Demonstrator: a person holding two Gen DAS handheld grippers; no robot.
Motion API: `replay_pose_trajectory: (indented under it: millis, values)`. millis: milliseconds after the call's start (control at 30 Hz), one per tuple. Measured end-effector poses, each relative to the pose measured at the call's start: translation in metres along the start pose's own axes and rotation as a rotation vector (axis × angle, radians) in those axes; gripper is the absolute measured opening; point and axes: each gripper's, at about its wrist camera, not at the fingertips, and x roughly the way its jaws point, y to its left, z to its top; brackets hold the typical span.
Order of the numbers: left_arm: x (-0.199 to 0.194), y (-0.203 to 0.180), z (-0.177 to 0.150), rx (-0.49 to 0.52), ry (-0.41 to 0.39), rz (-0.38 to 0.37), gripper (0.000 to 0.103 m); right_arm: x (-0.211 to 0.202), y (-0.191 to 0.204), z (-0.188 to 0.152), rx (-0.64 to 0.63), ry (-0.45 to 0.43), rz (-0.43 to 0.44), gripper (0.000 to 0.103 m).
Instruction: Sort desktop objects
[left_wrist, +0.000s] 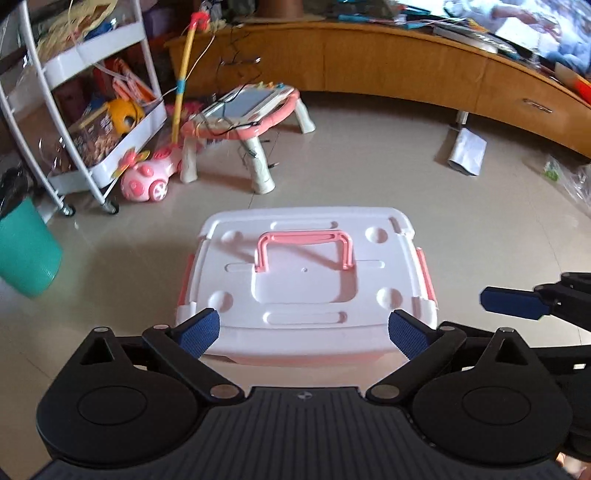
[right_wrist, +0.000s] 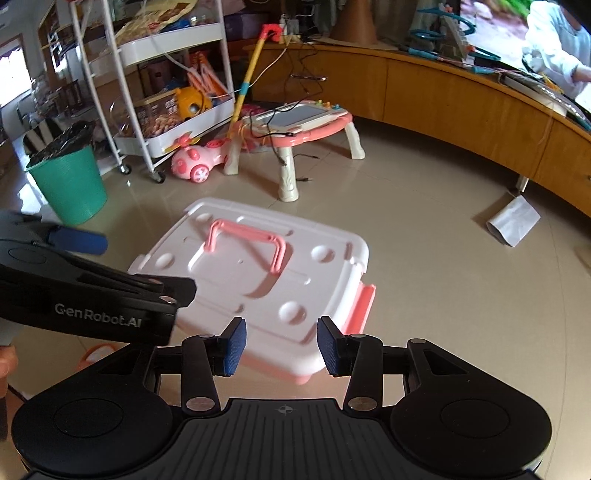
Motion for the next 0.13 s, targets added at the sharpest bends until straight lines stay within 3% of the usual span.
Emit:
replay_pose_trajectory:
  millis: [133]
  values:
    - [-0.0089, -0.0047, -0.0018, -0.007, -0.021, -0.001, 0.100, -0.0115, 0.0006, -0.0023, 0.010, -0.012, -0.006, 0.040]
